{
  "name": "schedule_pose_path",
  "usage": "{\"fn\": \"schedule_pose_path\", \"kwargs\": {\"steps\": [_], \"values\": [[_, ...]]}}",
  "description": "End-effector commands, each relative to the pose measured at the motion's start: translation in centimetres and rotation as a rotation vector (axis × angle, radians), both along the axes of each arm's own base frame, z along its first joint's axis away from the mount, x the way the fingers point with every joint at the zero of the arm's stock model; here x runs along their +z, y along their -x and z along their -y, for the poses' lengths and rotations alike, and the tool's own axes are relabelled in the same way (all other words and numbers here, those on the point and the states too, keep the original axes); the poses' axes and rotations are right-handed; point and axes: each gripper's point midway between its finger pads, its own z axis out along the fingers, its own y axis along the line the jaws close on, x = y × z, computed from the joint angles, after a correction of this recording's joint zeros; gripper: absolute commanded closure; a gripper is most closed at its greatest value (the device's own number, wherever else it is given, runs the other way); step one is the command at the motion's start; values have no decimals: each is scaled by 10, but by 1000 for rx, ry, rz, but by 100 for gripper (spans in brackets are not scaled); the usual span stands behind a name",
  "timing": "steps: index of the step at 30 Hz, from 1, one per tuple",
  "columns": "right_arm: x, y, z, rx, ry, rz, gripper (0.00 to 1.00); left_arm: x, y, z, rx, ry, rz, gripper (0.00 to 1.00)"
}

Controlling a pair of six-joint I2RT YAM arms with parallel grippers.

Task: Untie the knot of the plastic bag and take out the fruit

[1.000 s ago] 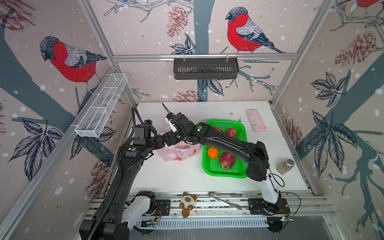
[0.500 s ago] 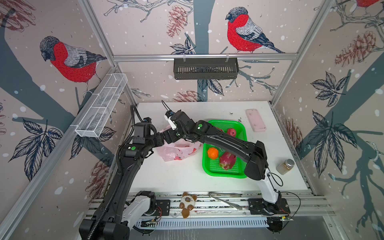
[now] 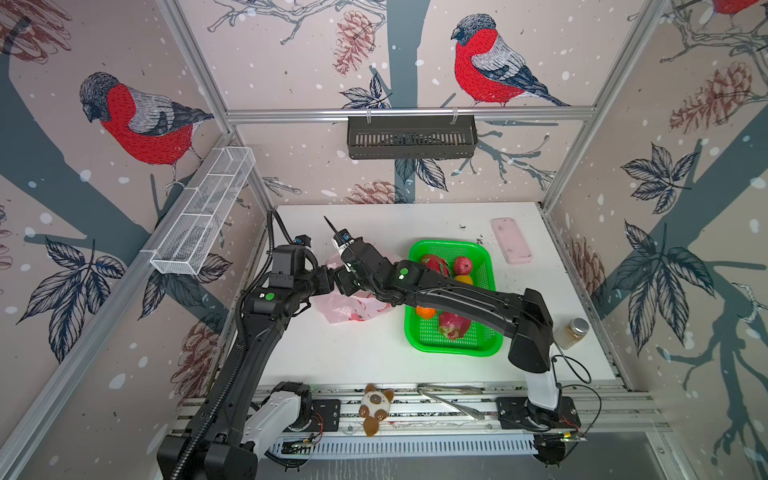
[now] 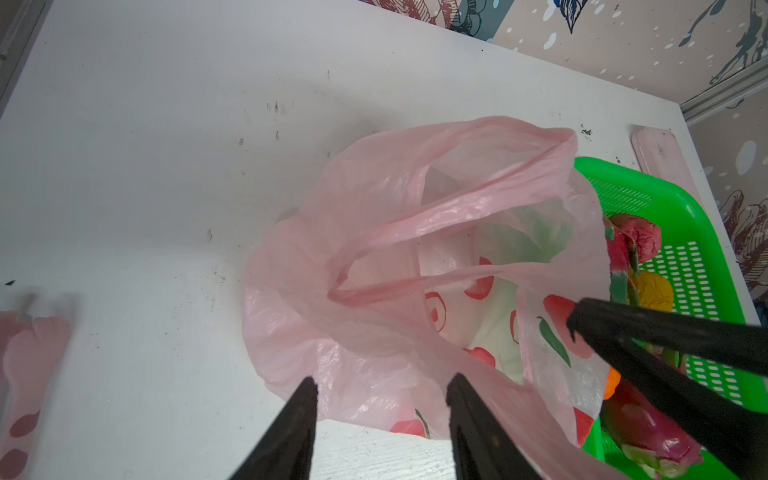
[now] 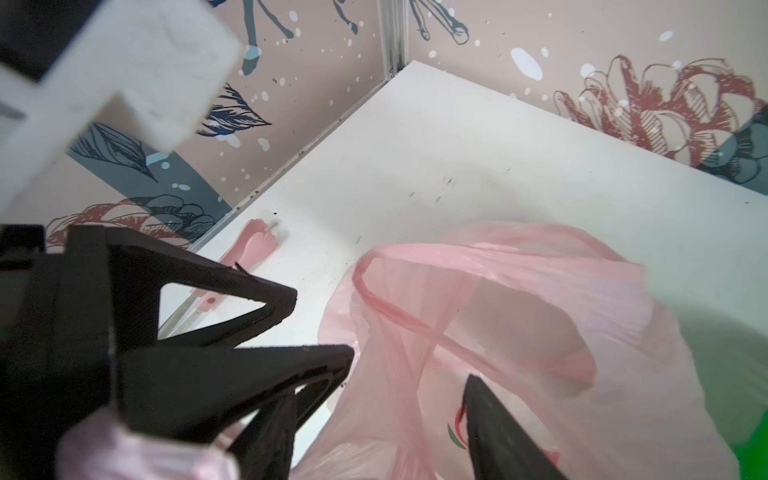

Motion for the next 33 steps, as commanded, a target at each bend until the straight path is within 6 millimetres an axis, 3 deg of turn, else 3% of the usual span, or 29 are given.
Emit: {"fn": "schedule_pose_path", "kwargs": {"steps": [1, 12, 17, 21, 33], "values": [[51, -25, 9, -201, -171, 142, 36, -14, 26, 17, -85, 59, -128, 50], [46, 14, 13, -145, -174, 83, 32, -6, 19, 16, -65, 71, -86, 50], [48, 22, 19, -144, -193, 80, 42, -9, 21, 17, -65, 75, -91, 50], [47, 15, 21, -161, -193, 92, 52, -5, 25, 23, -94, 105, -87, 50], [45, -22, 0, -111, -202, 84, 53, 6, 55, 48, -272, 198, -34, 51]]}}
